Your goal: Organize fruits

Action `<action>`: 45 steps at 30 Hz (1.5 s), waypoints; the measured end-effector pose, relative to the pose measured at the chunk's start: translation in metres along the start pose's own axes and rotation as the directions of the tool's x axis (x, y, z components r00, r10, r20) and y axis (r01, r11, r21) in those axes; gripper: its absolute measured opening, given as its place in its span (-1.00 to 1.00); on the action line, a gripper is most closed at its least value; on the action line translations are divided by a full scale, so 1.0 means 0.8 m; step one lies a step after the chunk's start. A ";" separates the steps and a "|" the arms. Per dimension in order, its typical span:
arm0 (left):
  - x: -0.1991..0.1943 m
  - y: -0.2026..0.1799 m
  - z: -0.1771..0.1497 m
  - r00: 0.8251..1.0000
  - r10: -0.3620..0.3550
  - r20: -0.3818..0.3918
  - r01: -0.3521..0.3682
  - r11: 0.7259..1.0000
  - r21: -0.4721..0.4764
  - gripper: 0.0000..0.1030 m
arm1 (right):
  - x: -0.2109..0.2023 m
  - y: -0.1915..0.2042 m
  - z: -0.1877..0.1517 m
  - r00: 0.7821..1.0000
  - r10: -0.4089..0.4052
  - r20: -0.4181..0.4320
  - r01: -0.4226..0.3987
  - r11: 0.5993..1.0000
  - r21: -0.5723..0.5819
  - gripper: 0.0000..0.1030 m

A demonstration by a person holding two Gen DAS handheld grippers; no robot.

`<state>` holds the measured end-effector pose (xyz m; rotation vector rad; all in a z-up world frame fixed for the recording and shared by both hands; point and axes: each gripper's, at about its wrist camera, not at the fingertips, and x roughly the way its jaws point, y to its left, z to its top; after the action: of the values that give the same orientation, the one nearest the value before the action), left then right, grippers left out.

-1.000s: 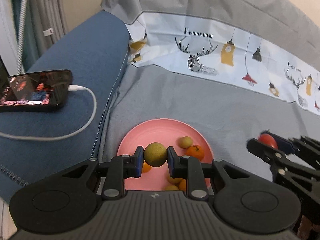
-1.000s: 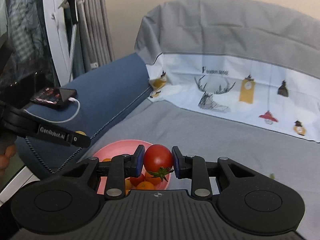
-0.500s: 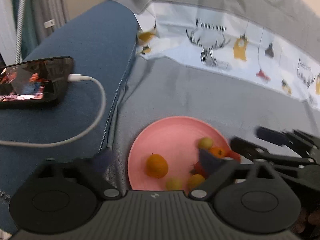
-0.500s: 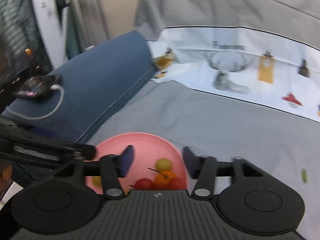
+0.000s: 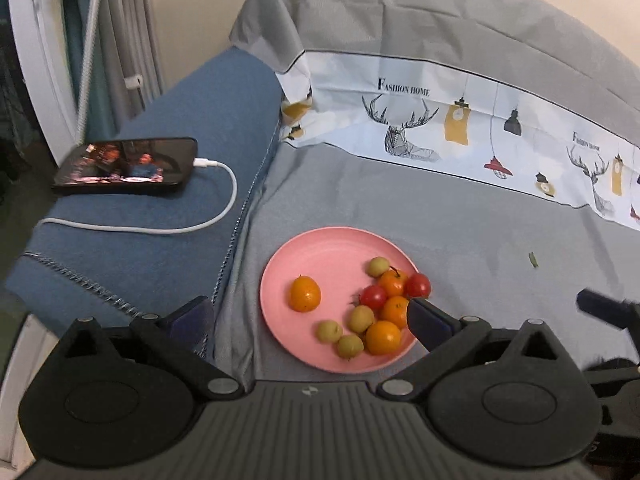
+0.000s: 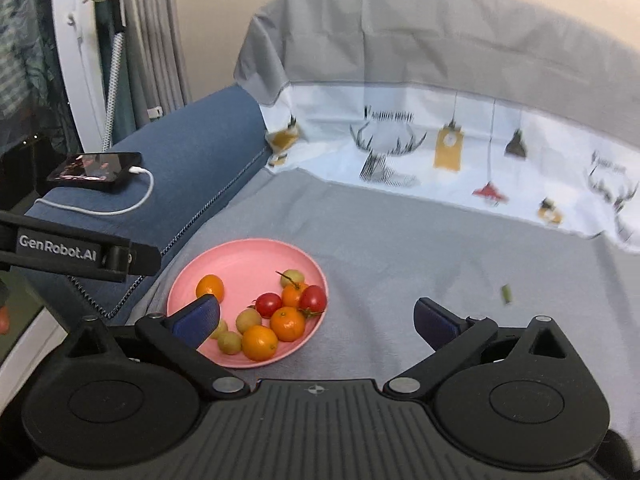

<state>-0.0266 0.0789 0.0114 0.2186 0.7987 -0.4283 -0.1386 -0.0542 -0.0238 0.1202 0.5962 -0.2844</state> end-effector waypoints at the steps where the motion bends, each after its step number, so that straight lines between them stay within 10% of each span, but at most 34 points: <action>1: -0.010 -0.002 -0.005 1.000 0.001 0.011 -0.001 1.000 0.004 0.99 | -0.011 0.002 -0.002 1.000 -0.011 0.013 0.011 1.000 -0.009 0.99; 13: -0.081 -0.018 -0.050 0.996 0.069 0.056 -0.070 0.997 0.025 0.99 | -0.087 0.018 -0.024 0.996 -0.014 0.092 0.023 0.995 -0.102 0.99; 45: 0.024 0.004 -0.047 0.990 0.062 -0.126 -0.062 0.998 0.005 0.99 | -0.009 0.029 -0.023 0.998 -0.045 -0.045 0.039 0.991 -0.125 0.99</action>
<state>-0.0376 0.0892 -0.0277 0.2730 0.9134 -0.3584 -0.1471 -0.0266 -0.0338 -0.0051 0.6632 -0.2852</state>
